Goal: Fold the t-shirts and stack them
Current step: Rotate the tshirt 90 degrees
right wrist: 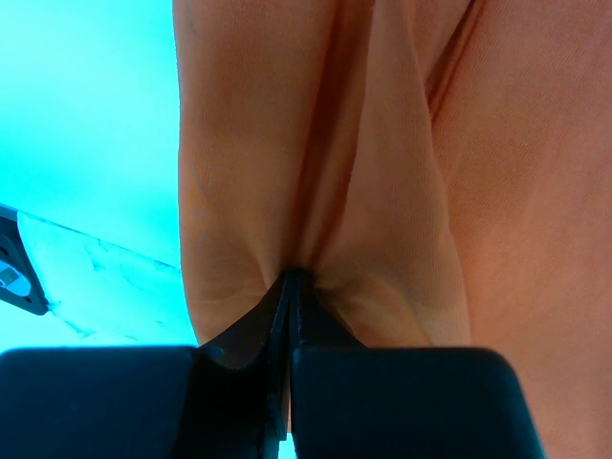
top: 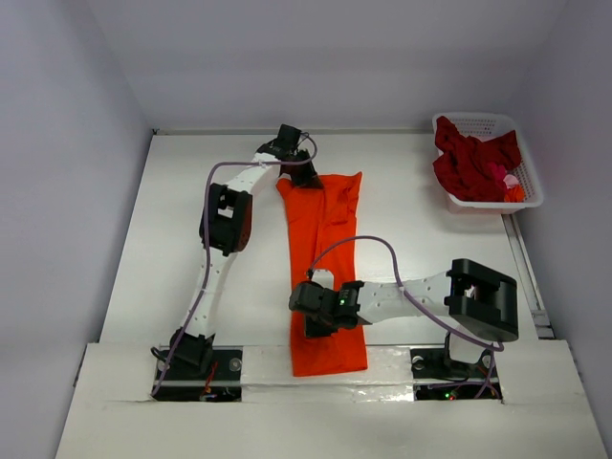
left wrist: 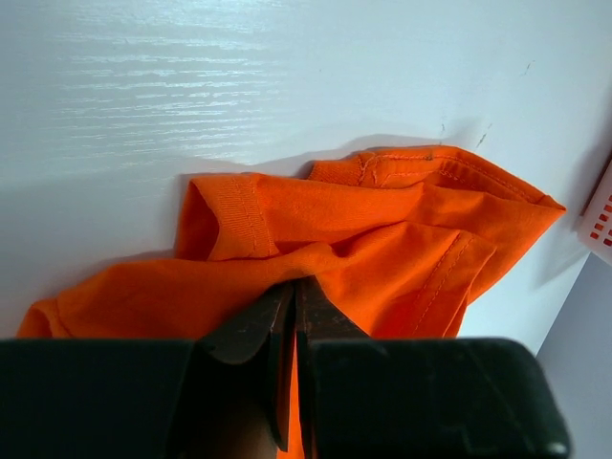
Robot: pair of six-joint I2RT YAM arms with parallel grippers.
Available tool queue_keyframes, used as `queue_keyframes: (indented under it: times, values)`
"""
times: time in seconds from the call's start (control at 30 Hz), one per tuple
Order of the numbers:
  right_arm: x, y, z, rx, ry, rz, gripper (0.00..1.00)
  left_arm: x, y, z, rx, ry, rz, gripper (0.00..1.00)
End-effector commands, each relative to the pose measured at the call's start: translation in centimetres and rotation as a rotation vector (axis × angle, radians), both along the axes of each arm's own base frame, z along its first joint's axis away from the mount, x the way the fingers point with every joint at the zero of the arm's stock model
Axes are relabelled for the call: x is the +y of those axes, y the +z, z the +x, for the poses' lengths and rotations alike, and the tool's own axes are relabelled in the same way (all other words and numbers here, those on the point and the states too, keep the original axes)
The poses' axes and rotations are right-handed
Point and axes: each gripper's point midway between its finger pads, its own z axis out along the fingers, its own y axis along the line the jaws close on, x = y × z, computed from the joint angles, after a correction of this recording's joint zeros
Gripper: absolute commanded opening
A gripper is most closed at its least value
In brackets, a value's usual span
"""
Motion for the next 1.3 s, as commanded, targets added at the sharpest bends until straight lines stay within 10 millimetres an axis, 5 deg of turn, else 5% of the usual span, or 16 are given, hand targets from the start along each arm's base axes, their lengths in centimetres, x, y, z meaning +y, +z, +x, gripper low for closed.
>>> queue_keyframes:
  times: [0.0,0.13,0.6,0.8,0.87,0.9,0.97,1.0,1.1,1.27]
  values:
    - [-1.2,-0.6,-1.4,0.024,0.035,-0.055,0.00,1.2,0.9,1.0,-0.060,0.022,0.070,0.02]
    - [-1.0,-0.6,-1.3,0.019,0.043,-0.057,0.00,0.2,0.9,0.7,-0.061,-0.016,0.049,0.09]
    - [-0.7,-0.4,-1.1,0.007,0.048,-0.060,0.00,-1.6,-0.9,-0.9,-0.022,-0.086,0.037,0.09]
    - [-0.7,-0.2,-1.0,0.003,0.046,-0.059,0.00,-1.6,0.5,-0.4,-0.045,-0.066,0.033,0.15]
    - [-0.5,0.2,-0.8,-0.011,0.050,-0.048,0.12,-2.2,1.3,-0.3,-0.062,-0.066,0.030,0.25]
    - [-0.5,0.3,-0.7,-0.014,0.050,-0.047,0.34,-2.3,1.6,-0.3,-0.068,-0.068,0.025,0.31]
    - [-0.5,0.6,-0.5,-0.026,0.048,-0.051,0.54,-2.5,2.7,0.1,-0.087,-0.070,0.013,0.51]
    - [-0.6,0.6,-0.5,-0.029,0.048,-0.055,0.75,-2.5,3.1,0.1,-0.095,-0.071,0.011,0.58]
    - [-0.6,1.2,-0.2,-0.047,0.044,-0.052,0.99,-2.6,5.3,0.5,-0.146,-0.064,-0.004,0.66]
    - [-1.0,2.5,0.8,-0.101,0.014,-0.050,1.00,-2.6,10.6,0.8,-0.233,-0.051,-0.044,0.72]
